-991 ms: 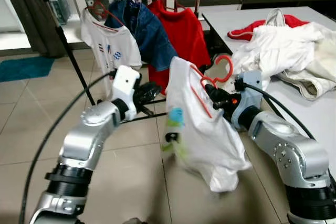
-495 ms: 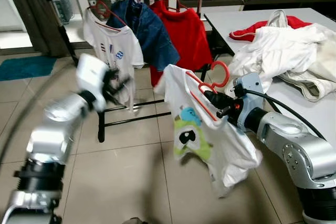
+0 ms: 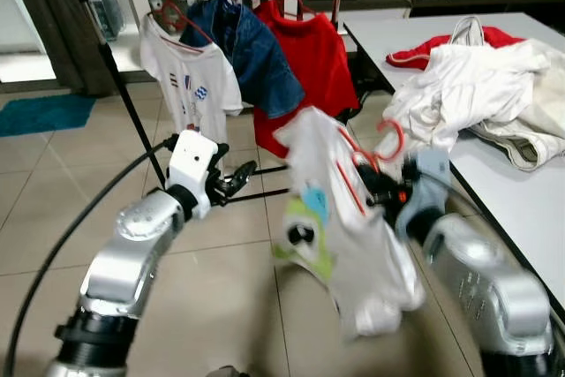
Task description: Hang hanger
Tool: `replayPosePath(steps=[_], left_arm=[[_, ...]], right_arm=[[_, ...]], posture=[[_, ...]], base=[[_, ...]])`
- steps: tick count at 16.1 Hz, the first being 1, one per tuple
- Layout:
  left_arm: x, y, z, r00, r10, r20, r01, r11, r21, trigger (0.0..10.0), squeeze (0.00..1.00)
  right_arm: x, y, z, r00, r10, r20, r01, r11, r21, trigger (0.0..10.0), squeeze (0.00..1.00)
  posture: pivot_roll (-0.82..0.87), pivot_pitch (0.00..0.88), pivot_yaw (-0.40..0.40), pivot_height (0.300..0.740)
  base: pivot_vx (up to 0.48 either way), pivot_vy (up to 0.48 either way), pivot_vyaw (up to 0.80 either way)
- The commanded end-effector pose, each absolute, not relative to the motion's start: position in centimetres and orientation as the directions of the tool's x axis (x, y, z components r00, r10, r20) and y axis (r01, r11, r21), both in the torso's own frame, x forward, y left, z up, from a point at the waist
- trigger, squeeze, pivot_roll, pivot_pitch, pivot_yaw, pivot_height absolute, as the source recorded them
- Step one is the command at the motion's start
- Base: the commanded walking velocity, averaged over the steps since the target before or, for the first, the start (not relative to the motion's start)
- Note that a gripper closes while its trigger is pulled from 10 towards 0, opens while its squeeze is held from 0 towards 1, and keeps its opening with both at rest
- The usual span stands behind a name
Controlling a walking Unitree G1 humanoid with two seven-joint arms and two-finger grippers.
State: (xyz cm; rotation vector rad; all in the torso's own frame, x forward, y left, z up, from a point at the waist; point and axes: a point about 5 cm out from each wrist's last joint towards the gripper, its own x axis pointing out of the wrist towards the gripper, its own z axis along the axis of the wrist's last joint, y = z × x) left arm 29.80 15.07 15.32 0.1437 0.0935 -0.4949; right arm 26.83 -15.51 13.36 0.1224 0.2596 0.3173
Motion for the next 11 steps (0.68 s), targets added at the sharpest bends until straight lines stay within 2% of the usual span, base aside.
replayPosePath(steps=[1, 3, 4, 5, 7, 11], left_arm=[[29.7, 15.1, 16.2, 0.9, -0.426, -0.093, 0.433, 0.897, 0.089, 10.0, 0.0], [29.7, 14.7, 16.1, 0.916, -0.39, -0.095, 0.394, 0.918, 0.034, 10.0, 0.0], [29.7, 14.7, 16.2, 0.924, -0.371, -0.096, 0.372, 0.928, -0.009, 10.0, 0.0], [29.7, 14.8, 16.3, 0.935, -0.341, -0.097, 0.339, 0.94, -0.037, 10.0, 0.0], [29.4, 14.7, 16.0, 0.929, -0.351, -0.114, 0.352, 0.936, -0.011, 10.0, 0.0], [29.3, 14.3, 16.0, 0.931, -0.344, -0.119, 0.344, 0.939, -0.022, 10.0, 0.0]], right_arm=[[26.7, -16.3, 14.3, 0.956, 0.247, -0.157, -0.228, 0.965, 0.129, 10.0, 0.0], [26.5, -16.8, 14.2, 0.976, 0.184, -0.117, -0.164, 0.974, 0.158, 10.0, 0.0], [26.2, -16.5, 14.0, 0.971, 0.209, -0.116, -0.188, 0.968, 0.164, 10.0, 0.0], [26.1, -16.1, 13.8, 0.967, 0.222, -0.123, -0.203, 0.968, 0.146, 10.0, 0.0], [25.9, -15.7, 13.5, 0.966, 0.226, -0.129, -0.204, 0.965, 0.164, 10.0, 0.0], [25.5, -15.6, 13.4, 0.965, 0.232, -0.122, -0.213, 0.966, 0.15, 10.0, 0.0]], posture=[[-0.16, 0.0, 0.033, 0.719], [-0.15, 0.0, 0.031, 0.719], [-0.15, 0.0, 0.031, 0.719], [-0.13, 0.0, 0.034, 0.719], [-0.14, 0.0, 0.038, 0.719], [-0.15, 0.0, 0.046, 0.719]], base=[[0.0, 0.0, 0.0], [0.244, 0.0, 0.0], [0.266, 0.0, 0.0], [0.3, 0.0, 0.8], [0.317, 0.0, 0.8], [0.32, 0.0, 0.0]])
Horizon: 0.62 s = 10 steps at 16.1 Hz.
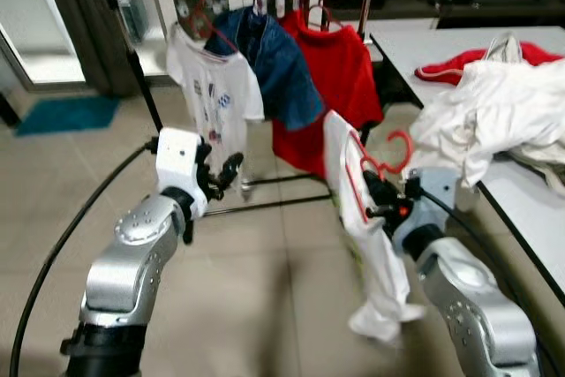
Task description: Hang hanger
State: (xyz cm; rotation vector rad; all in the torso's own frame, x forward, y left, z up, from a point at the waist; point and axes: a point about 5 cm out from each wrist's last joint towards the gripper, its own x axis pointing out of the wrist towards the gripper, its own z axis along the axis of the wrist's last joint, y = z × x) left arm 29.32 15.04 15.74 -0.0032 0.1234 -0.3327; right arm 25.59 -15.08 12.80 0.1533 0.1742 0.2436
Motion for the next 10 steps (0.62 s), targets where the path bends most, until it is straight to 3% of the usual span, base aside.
replayPosePath(steps=[1, 10], left_arm=[[29.26, 14.2, 15.84, 0.931, -0.345, -0.122, 0.345, 0.938, -0.019, 10.0, 0.0], [29.14, 13.88, 15.95, 0.93, -0.348, -0.119, 0.35, 0.937, -0.002, 10.0, 0.0]], right_arm=[[25.49, -15.64, 13.29, 0.966, 0.229, -0.123, -0.21, 0.966, 0.151, 10.0, 0.0], [25.54, -14.96, 13.29, 0.947, 0.296, -0.12, -0.28, 0.95, 0.137, 10.0, 0.0]], posture=[[-0.15, 0.0, 0.046, 0.719], [-0.14, 0.0, 0.042, 0.719]], base=[[0.33, 0.0, 0.0], [0.353, 0.0, 0.0]])
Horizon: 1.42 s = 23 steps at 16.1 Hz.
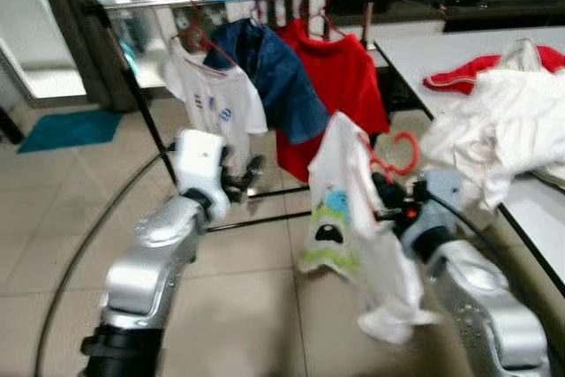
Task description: Hang hanger
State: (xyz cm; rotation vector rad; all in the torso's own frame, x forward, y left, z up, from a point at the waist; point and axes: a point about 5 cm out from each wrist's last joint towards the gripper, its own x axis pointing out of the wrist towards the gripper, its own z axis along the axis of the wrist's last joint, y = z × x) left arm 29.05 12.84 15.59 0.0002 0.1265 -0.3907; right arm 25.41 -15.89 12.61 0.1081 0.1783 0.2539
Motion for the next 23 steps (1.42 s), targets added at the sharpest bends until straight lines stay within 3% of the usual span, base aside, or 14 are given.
replayPosePath(steps=[1, 5, 23], left_arm=[[29.13, 13.86, 15.94, 0.929, -0.349, -0.12, 0.352, 0.936, 0.0, 10.0, 0.0], [29.25, 13.93, 15.99, 0.928, -0.351, -0.122, 0.355, 0.935, 0.008, 10.0, 0.0], [29.19, 13.66, 15.92, 0.925, -0.357, -0.127, 0.362, 0.932, 0.021, 10.0, 0.0]], right_arm=[[25.53, -14.79, 13.26, 0.943, 0.308, -0.123, -0.292, 0.947, 0.132, 10.0, 0.0], [25.52, -14.6, 13.26, 0.94, 0.319, -0.12, -0.304, 0.944, 0.129, 10.0, 0.0], [25.59, -14.86, 13.04, 0.942, 0.31, -0.129, -0.293, 0.947, 0.131, 10.0, 0.0]], posture=[[-0.13, 0.0, 0.044, 0.719], [-0.14, 0.0, 0.051, 0.719], [-0.13, 0.0, 0.033, 0.719]], base=[[0.368, 0.0, 0.8], [0.368, 0.0, 0.8], [0.372, 0.0, 0.13]])
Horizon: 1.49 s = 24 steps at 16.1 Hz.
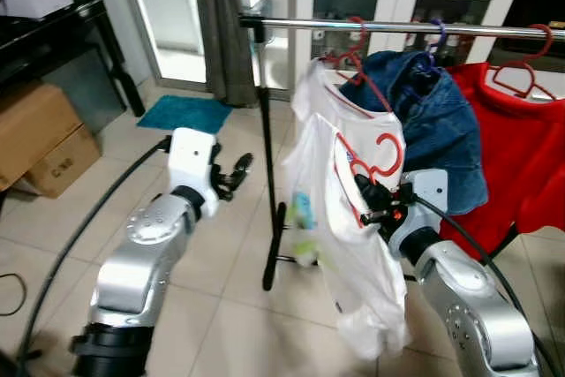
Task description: Hang hanger
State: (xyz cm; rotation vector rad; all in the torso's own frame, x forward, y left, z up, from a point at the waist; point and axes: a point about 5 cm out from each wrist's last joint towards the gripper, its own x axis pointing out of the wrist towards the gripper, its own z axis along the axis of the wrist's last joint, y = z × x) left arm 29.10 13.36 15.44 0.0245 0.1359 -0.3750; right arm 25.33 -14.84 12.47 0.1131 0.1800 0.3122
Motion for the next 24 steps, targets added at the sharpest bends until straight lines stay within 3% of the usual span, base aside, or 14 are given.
replayPosePath(steps=[1, 11, 13, 19, 24], left_arm=[[29.2, 13.7, 16.0, 0.926, -0.356, -0.127, 0.361, 0.932, 0.022, 10.0, 0.0], [29.1, 13.7, 16.0, 0.925, -0.358, -0.128, 0.363, 0.931, 0.024, 10.0, 0.0], [29.1, 13.7, 16.0, 0.925, -0.357, -0.129, 0.363, 0.932, 0.024, 10.0, 0.0], [28.9, 13.6, 15.8, 0.919, -0.369, -0.136, 0.376, 0.926, 0.029, 10.0, 0.0], [28.8, 13.5, 15.7, 0.909, -0.391, -0.145, 0.4, 0.916, 0.041, 10.0, 0.0]], right_arm=[[25.7, -14.7, 12.9, 0.938, 0.316, -0.141, -0.3, 0.946, 0.124, 10.0, 0.0], [25.4, -13.8, 12.7, 0.905, 0.391, -0.166, -0.392, 0.92, 0.03, 10.0, 0.0], [25.6, -13.9, 12.7, 0.911, 0.383, -0.152, -0.378, 0.924, 0.064, 10.0, 0.0], [25.9, -14.5, 12.7, 0.927, 0.335, -0.169, -0.33, 0.942, 0.059, 10.0, 0.0], [25.4, -15.3, 12.3, 0.915, 0.331, -0.232, -0.342, 0.94, -0.009, 10.0, 0.0]], posture=[[-0.13, 0.0, 0.032, 0.719], [-0.12, 0.0, 0.03, 0.719], [-0.12, 0.0, 0.03, 0.719], [-0.12, 0.0, 0.027, 0.719], [-0.12, 0.0, 0.026, 0.719]], base=[[0.368, 0.0, 0.0], [0.371, 0.0, 0.08], [0.373, 0.0, 0.78], [0.374, 0.0, 0.0], [0.373, 0.0, -0.77]])
